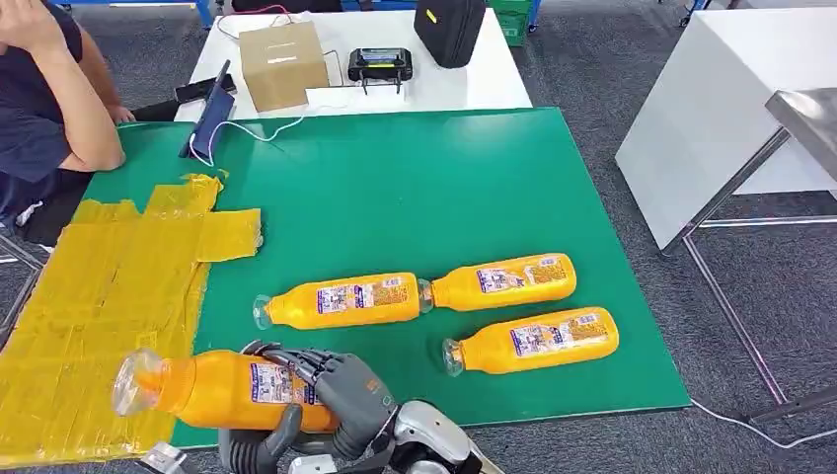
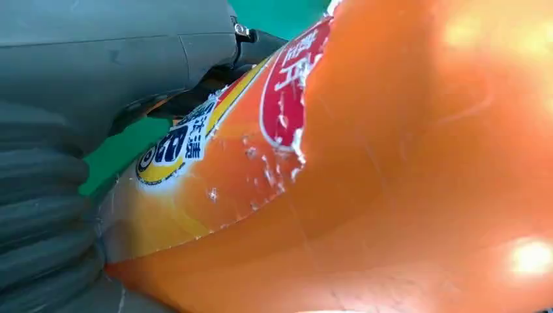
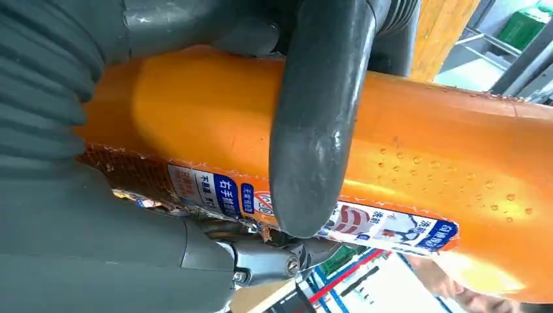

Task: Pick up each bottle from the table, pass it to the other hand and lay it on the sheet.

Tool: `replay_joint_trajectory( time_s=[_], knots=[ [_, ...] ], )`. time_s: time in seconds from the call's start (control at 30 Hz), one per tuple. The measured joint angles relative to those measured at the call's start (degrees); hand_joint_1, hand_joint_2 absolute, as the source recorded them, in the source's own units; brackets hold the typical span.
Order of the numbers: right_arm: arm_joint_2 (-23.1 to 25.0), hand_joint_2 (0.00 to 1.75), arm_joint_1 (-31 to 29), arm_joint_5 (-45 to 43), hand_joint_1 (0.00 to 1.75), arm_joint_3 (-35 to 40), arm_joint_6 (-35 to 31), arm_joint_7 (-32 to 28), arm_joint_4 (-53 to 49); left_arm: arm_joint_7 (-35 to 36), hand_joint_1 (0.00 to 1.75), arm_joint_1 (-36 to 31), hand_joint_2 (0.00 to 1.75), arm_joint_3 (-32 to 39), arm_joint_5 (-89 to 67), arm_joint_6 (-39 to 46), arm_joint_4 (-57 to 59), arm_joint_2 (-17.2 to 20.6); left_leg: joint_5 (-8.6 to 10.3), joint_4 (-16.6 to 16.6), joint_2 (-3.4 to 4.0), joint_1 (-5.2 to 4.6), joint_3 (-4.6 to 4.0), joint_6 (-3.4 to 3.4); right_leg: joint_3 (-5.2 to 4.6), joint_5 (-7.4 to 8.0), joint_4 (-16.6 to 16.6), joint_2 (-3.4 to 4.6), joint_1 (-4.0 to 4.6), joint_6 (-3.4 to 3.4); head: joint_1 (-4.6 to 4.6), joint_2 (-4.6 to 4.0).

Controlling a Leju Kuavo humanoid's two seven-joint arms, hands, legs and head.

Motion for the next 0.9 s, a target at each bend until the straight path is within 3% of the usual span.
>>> replay_joint_trajectory(
  time_s=[0.1, 0.13, 0.17, 0.27, 0.3, 0.53, 0.63, 0.9],
  knots=[
    [0.0, 1.75, -0.2, 0.0, 1.75, 0.1, 0.1, 0.0, 0.0, 0.0, 1.75, 0.0, 1.75, 0.0, 0.0, -0.1, 0.0, -0.1, 0.0, 0.0, -0.01, 0.0, 0.0, 0.0, 0.0, 0.0, 0.0, 0.0, -0.01, 0.0, -0.02, 0.0],
    [0.0, 1.75, -0.2, 0.0, 1.48, 0.2, 0.1, 0.0, 0.0, 0.0, 1.75, 0.0, 1.75, 0.2, 0.0, -0.4, 0.0, -0.1, 0.0, 0.0, -0.01, 0.0, 0.0, 0.0, 0.0, 0.0, 0.0, 0.0, -0.01, 0.0, 0.0, 0.0],
    [0.0, 1.75, -0.2, 0.0, 0.03, 0.2, 0.1, 0.1, 0.0, 0.0, 1.75, 0.0, 1.75, 0.4, 0.2, -0.7, -0.2, -0.2, 0.0, 0.0, -0.01, 0.0, 0.0, 0.0, 0.0, 0.0, 0.0, 0.0, -0.01, 0.0, 0.0, 0.0],
    [0.0, 1.75, -0.2, 0.1, 0.0, 0.2, -0.5, 0.6, 0.0, 0.0, 1.75, 0.1, 1.75, 0.8, 0.9, -1.2, -0.3, -0.4, 0.0, 0.0, -0.01, 0.0, 0.0, 0.0, -0.01, 0.0, 0.0, 0.0, -0.01, 0.0, 0.0, 0.0],
    [0.0, 0.0, 0.0, 0.6, 0.0, 0.2, -1.6, 0.8, 0.0, 0.0, 1.75, 0.1, 1.75, 1.0, 0.9, -0.9, -0.4, -0.5, 0.0, 0.0, -0.01, 0.0, 0.0, 0.0, -0.01, 0.0, 0.0, 0.0, -0.01, 0.0, 0.0, 0.0],
    [0.0, 0.0, 1.1, 3.0, 0.0, -3.2, -6.8, 2.3, -0.9, 0.0, 1.75, -1.5, 1.75, 1.3, -10.0, 11.0, -1.9, 0.4, 0.0, 0.0, -0.01, -0.01, 0.0, 0.0, -0.01, 0.01, 0.0, 0.0, -0.01, 0.01, 0.0, 0.0],
    [-0.1, 0.0, 0.7, 2.6, 0.0, -7.1, -8.3, 1.1, -2.0, 0.3, 1.75, -3.7, 1.75, 2.4, -19.9, 16.9, -2.6, 2.8, 0.05, 0.0, -0.05, -0.01, 0.0, 0.03, 0.02, 0.02, 0.0, -0.01, 0.0, 0.02, 0.02, 0.0],
    [-1.3, 0.0, -6.4, 1.0, 0.0, -15.9, -3.6, 1.1, -2.2, 6.4, 1.75, -11.1, 1.75, 12.1, -42.7, 23.8, -4.4, 10.4, 0.26, 0.0, -0.1, 0.0, 0.01, 0.02, 0.04, 0.07, 0.1, -0.04, 0.07, 0.01, 0.0, 0.0]
  ],
)
